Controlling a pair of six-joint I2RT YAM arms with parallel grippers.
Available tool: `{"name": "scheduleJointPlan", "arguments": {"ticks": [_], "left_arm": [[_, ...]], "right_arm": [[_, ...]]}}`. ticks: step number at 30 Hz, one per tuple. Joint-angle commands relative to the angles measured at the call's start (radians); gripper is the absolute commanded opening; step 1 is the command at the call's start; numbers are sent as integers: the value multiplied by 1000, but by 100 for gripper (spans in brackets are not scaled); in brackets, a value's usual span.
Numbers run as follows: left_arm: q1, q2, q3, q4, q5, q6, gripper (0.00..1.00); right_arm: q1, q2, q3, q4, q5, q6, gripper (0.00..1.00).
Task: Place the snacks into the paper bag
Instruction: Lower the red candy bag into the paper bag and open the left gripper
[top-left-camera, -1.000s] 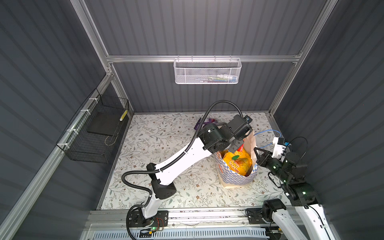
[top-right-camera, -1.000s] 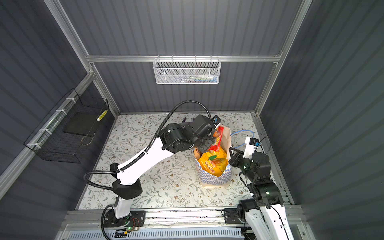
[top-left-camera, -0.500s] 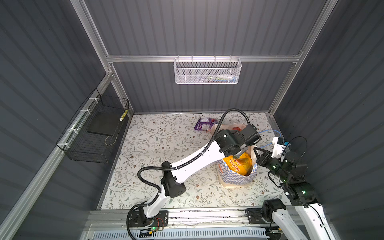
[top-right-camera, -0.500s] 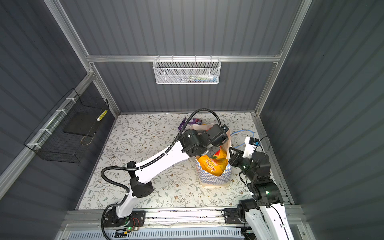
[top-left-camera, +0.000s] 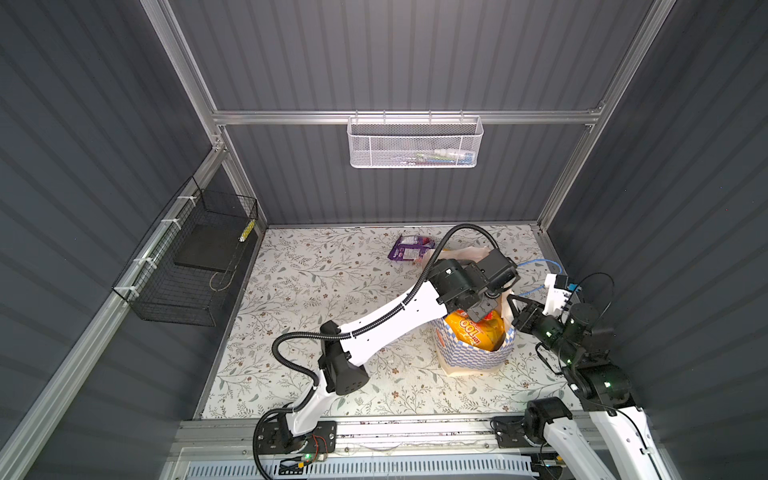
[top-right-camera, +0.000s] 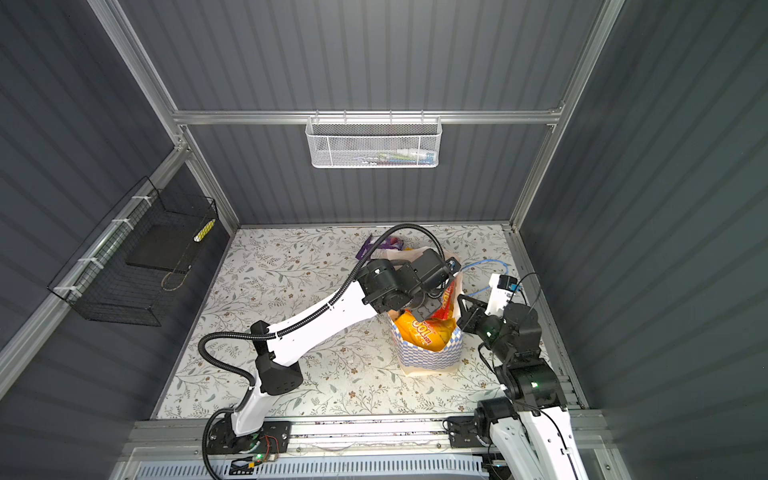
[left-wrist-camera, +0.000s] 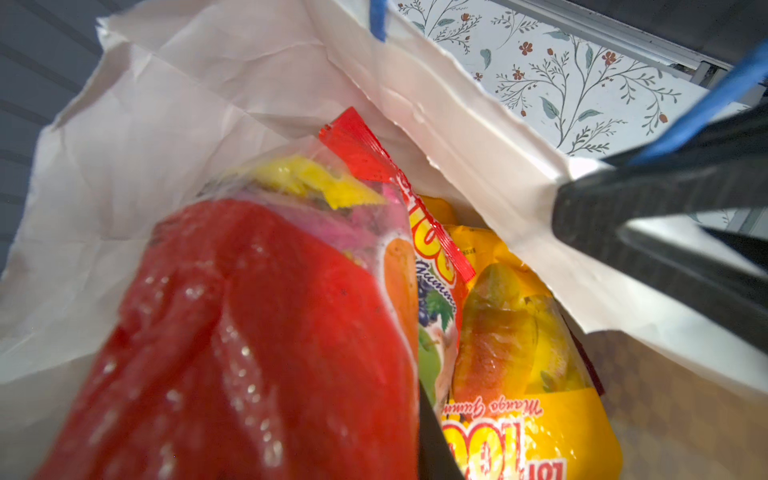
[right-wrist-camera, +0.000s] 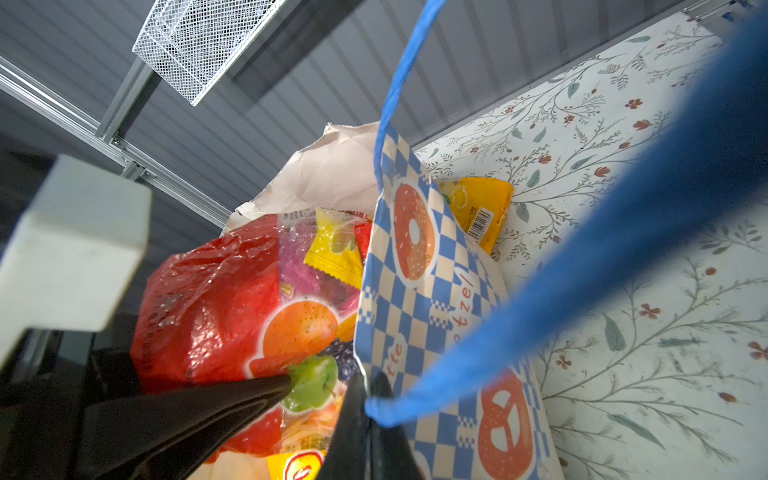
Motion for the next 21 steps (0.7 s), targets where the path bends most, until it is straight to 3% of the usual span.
{"name": "scheduleJointPlan", "arguments": {"ticks": [1, 8, 12, 16, 21], "left_arm": [[13, 21, 24, -54, -68, 4, 1], [73, 83, 71, -51, -304, -69, 36], [102, -28, -39, 93, -303, -84, 56], [105, -122, -90, 199, -324, -103, 60], [104, -153, -99, 249, -150, -108, 49]], "right_arm": [[-2, 11, -9, -12, -17, -10, 0], [-2, 16, -12, -10, -17, -11, 0], [-2, 18, -10, -9, -24, -9, 0], [-2, 13, -10, -10, -21, -11, 0], [-2, 12, -9, -12, -18, -12, 0]]}}
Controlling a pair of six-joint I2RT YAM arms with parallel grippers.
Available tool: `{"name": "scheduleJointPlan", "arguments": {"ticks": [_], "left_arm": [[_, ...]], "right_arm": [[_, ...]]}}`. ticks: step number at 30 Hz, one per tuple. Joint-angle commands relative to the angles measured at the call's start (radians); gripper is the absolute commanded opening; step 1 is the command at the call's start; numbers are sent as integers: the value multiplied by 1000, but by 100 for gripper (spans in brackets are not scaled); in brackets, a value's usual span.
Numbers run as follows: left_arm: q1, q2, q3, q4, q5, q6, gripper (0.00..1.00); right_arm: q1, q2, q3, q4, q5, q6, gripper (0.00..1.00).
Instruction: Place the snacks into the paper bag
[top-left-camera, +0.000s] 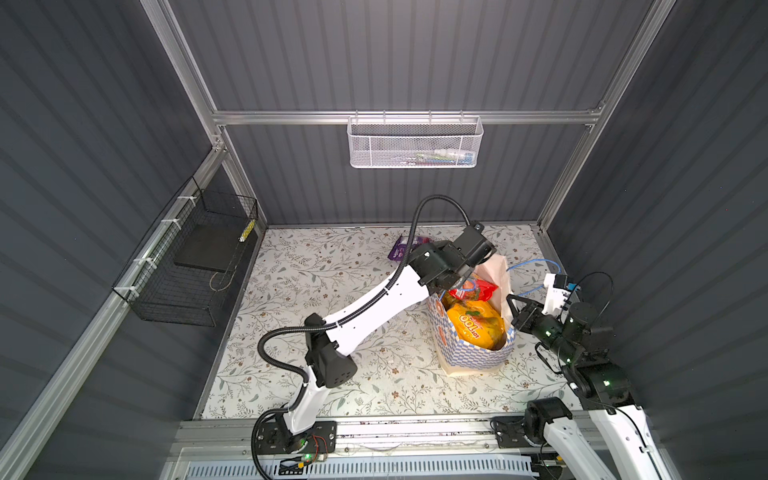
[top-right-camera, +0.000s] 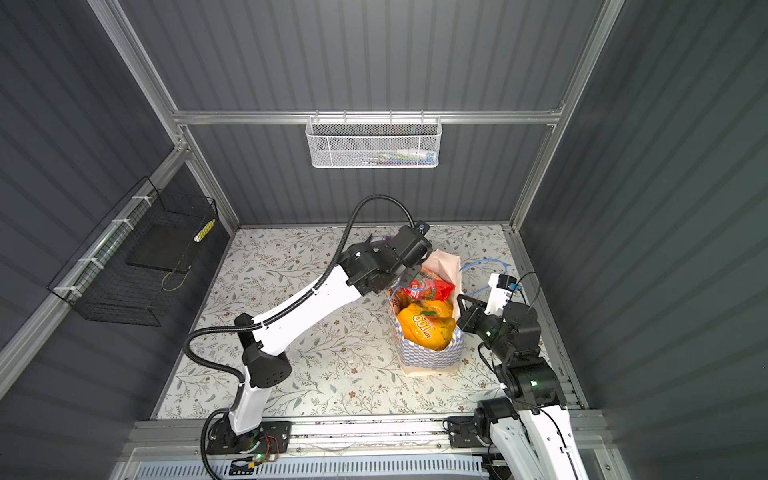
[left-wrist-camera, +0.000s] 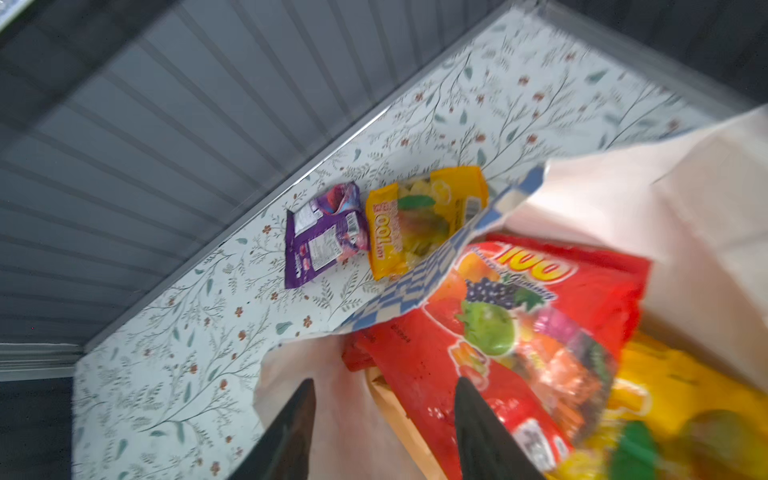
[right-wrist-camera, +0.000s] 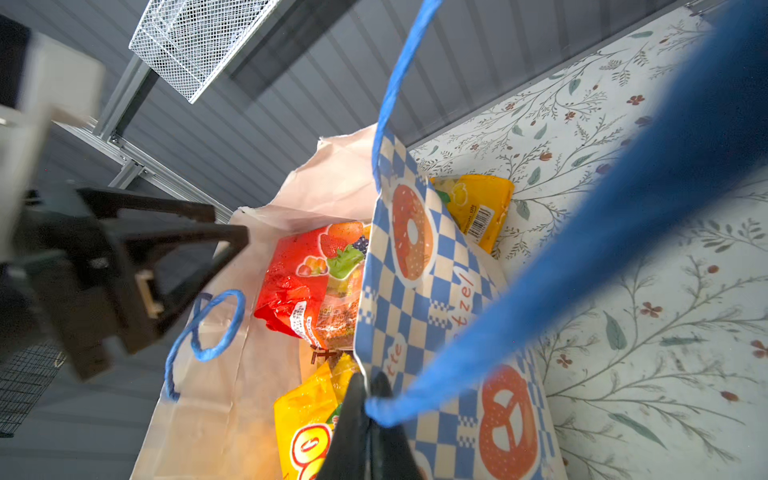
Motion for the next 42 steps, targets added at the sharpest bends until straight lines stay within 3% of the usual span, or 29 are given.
{"name": "scheduleJointPlan", "arguments": {"ticks": [1, 6, 10, 13, 17, 20, 24, 28, 34, 36, 37, 40, 42], "left_arm": [[-12, -28, 14, 42, 116, -18, 47], [-23, -6, 29, -59, 160, -60, 49], [-48, -102, -90, -28, 193, -71, 68], [-61, -175, -164, -7, 291, -59, 84], [-95, -252, -254, 64, 353, -29, 95], [-125, -254, -272, 39, 277, -6, 98], [-144, -190, -225, -54, 89, -44, 98], [-153, -134, -193, -79, 11, -96, 96], [-159, -58, -154, -102, -162, -181, 82], [-159, -46, -155, -91, -213, -192, 73], [-159, -40, -156, -85, -237, -196, 63], [-159, -21, -121, -110, -302, -224, 14], [-159, -22, -109, -120, -320, -235, 0]], "right_arm": [[0, 4, -9, -11, -13, -12, 0], [0, 3, -9, -13, -11, -12, 0], [0, 3, -9, -12, -15, -12, 0], [0, 4, -9, -11, -19, -12, 0], [0, 3, -8, -13, -16, -12, 0], [0, 4, -8, -11, -17, -12, 0], [0, 9, -9, -11, -19, -12, 0], [1, 6, -8, -12, -15, -12, 0], [0, 8, -8, -13, -15, -13, 0], [0, 6, -5, -13, -15, -12, 0], [0, 5, -2, -15, -18, -14, 0], [0, -6, 8, -30, -8, -22, 0], [0, -11, 14, -40, 11, -29, 0]]}}
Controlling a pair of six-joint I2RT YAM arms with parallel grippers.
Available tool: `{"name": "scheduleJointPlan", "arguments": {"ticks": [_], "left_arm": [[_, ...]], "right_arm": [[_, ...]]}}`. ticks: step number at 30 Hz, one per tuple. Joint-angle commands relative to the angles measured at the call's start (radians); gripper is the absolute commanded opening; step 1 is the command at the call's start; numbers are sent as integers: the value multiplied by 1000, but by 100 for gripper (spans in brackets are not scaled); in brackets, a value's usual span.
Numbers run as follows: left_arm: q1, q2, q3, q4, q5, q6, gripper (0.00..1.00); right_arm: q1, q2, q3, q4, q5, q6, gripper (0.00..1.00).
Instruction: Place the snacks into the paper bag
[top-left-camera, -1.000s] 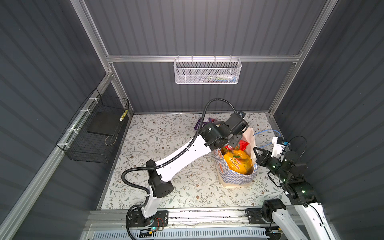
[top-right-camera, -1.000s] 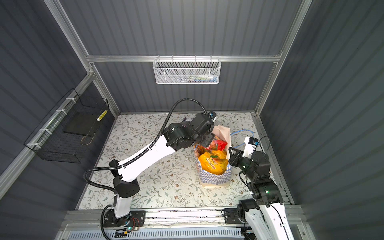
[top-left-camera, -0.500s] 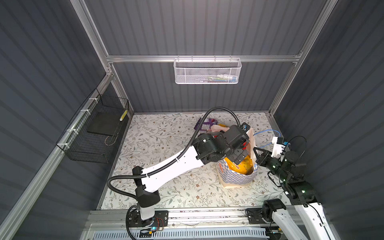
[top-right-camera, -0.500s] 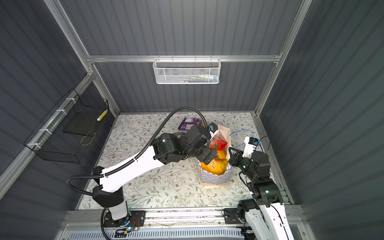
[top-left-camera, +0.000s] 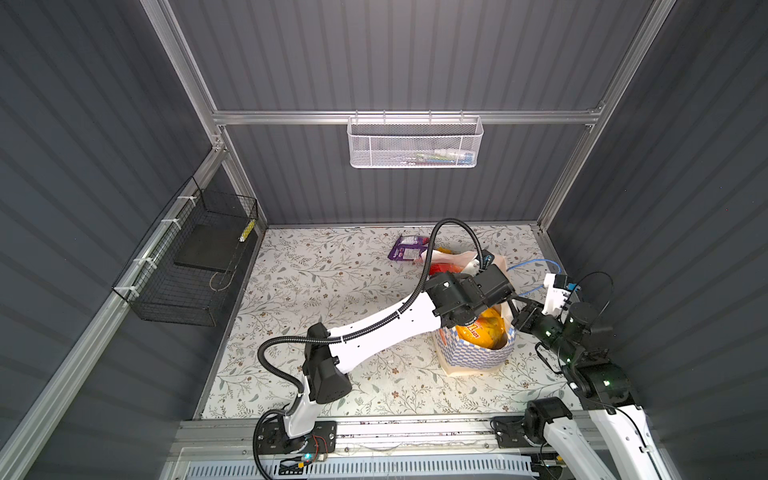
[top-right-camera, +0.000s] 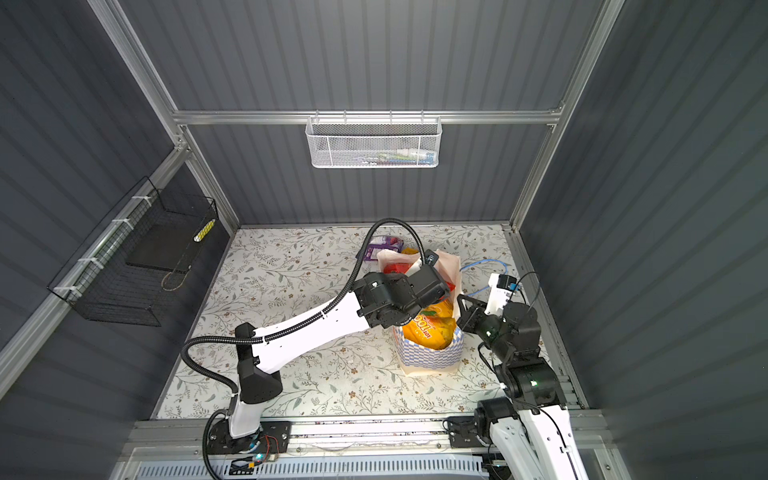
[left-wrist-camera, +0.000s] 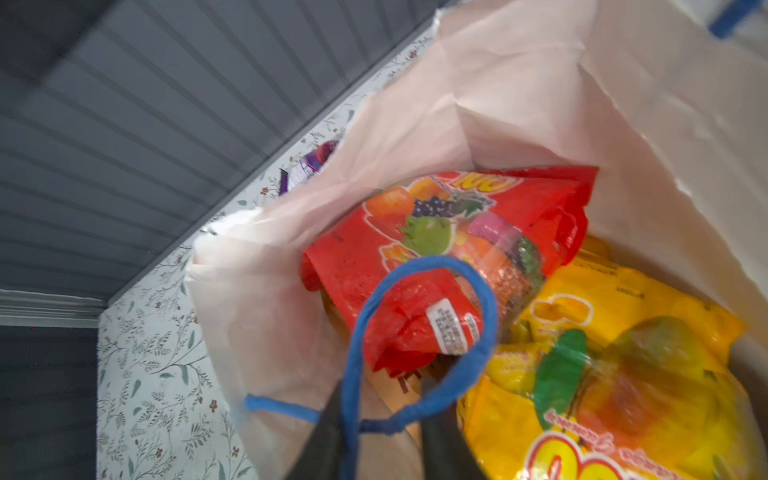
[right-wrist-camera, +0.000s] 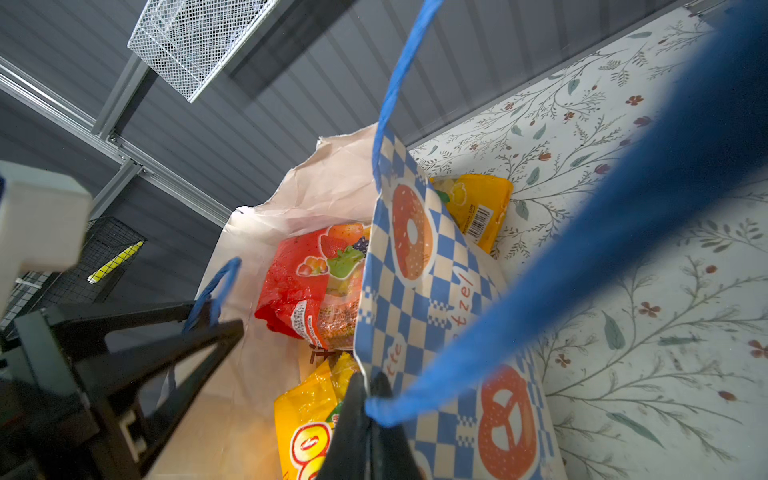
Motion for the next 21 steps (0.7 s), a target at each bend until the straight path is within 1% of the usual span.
{"name": "scheduleJointPlan", "arguments": {"ticks": [1, 5, 7, 10, 13, 15, 17, 19, 21], "left_arm": [[-4, -12, 53, -39, -104, -49, 0], [16, -68, 41, -34, -121, -65, 0], [25, -120, 3, 12, -109, -53, 0], [52, -202, -64, 111, -22, -17, 0], [103, -234, -56, 110, 52, -19, 0], [150, -247, -47, 99, 96, -26, 0], [179, -274, -52, 100, 136, -23, 0], [180, -314, -75, 127, 137, -2, 0], [184, -353, -93, 140, 110, 14, 0]], "right_arm": [[2, -10, 22, -43, 9, -27, 0], [2, -4, 51, -65, 10, -43, 0], [3, 4, 65, -70, 2, -45, 0], [4, 14, 87, -74, -13, -41, 0], [18, 45, 109, -58, -45, -23, 0], [45, 81, 135, -53, -48, -13, 0], [97, 125, 176, -50, -21, -2, 0], [162, 166, 219, -35, 13, 5, 0], [228, 214, 273, -23, 57, 12, 0]]}}
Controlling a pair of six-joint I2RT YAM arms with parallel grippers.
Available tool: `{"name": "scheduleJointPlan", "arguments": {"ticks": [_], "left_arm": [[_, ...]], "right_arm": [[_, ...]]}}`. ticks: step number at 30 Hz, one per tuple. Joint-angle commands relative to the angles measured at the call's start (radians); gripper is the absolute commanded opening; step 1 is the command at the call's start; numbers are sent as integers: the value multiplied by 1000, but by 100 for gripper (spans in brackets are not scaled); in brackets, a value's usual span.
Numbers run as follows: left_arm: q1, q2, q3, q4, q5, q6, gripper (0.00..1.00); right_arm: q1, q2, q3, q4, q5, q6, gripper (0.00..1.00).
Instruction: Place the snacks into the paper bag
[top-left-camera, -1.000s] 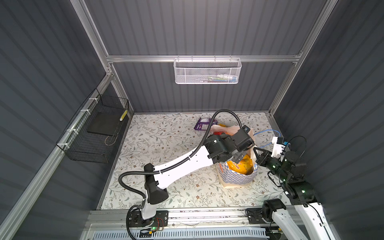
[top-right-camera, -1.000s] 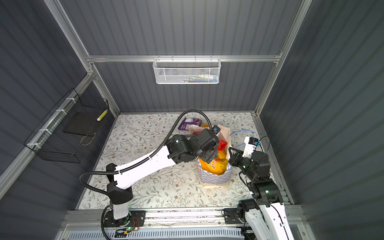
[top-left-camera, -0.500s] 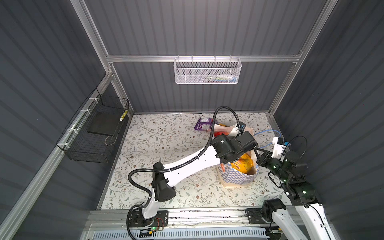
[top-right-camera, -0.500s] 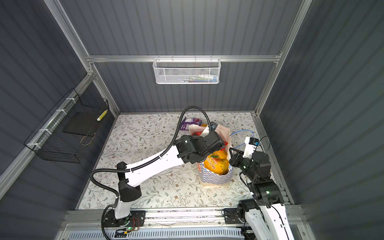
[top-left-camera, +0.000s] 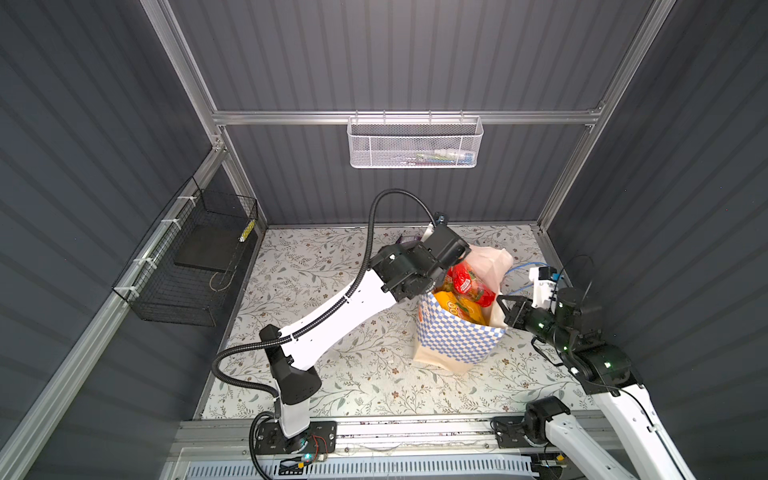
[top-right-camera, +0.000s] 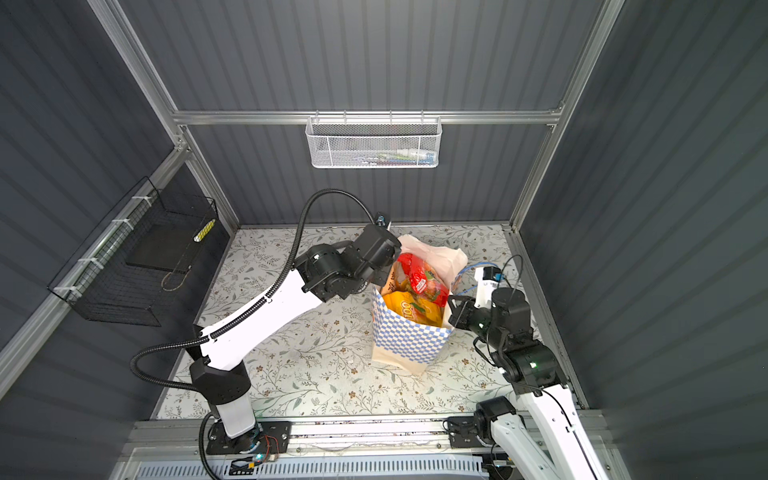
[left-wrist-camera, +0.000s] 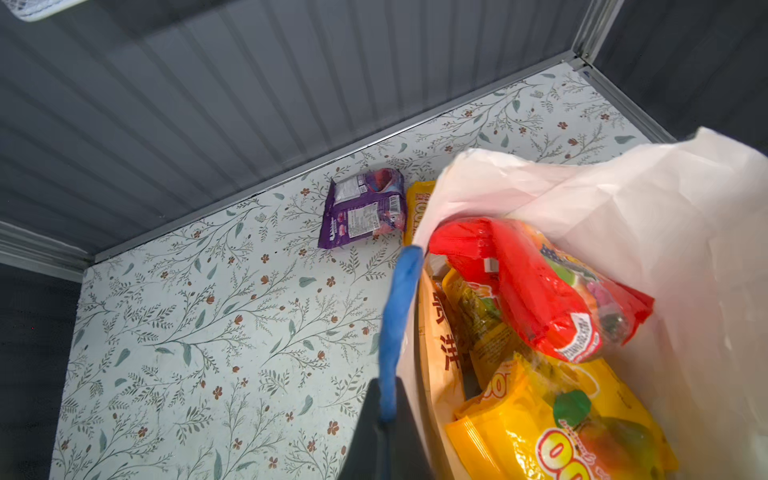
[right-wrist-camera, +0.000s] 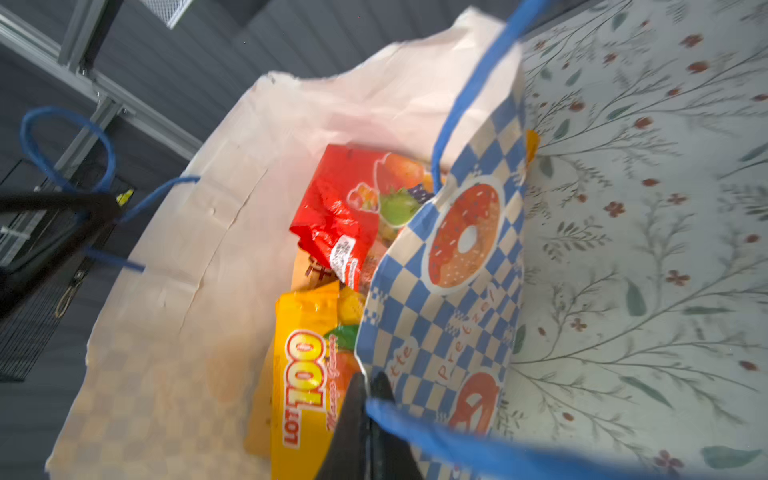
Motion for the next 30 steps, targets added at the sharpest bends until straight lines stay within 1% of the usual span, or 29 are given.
{"name": "scheduleJointPlan", "arguments": {"ticks": [1, 2, 5, 8, 9, 12, 13, 16, 18, 23, 24, 25, 26, 27, 28, 30], "left_arm": [[0, -129, 6, 77, -61, 42, 0], [20, -138, 5, 63, -80, 39, 0], [91, -179, -46, 54, -73, 24, 0], [119, -249, -104, 77, -75, 35, 0], [126, -271, -121, 86, -93, 43, 0], [156, -337, -203, 115, -202, 71, 0], [169, -358, -244, 126, -213, 78, 0], [191, -422, -359, 148, -200, 79, 0], [191, -454, -415, 159, -189, 70, 0], [191, -504, -535, 154, -118, 35, 0], [192, -511, -559, 151, -90, 26, 0], [190, -522, -583, 152, -57, 26, 0], [191, -532, -603, 154, -50, 26, 0], [191, -551, -626, 161, -59, 29, 0], [191, -574, -649, 182, -61, 44, 0], [191, -628, -687, 235, -35, 67, 0]], "right_arm": [[90, 55, 125, 128, 45, 20, 0], [119, 84, 153, 139, 59, 24, 0], [189, 183, 230, 195, 88, 26, 0], [250, 300, 335, 207, 100, 25, 0], [269, 327, 361, 217, 112, 23, 0], [324, 402, 424, 241, 144, 16, 0], [341, 413, 430, 253, 156, 9, 0], [379, 464, 404, 294, 200, -7, 0], [388, 484, 376, 316, 192, -2, 0], [411, 470, 259, 370, 200, 27, 0], [417, 453, 228, 389, 217, 34, 3], [419, 435, 202, 406, 223, 43, 8], [419, 426, 188, 415, 217, 48, 13], [419, 425, 182, 412, 211, 51, 26], [420, 386, 183, 405, 204, 56, 39], [422, 363, 196, 396, 173, 50, 51]]}}
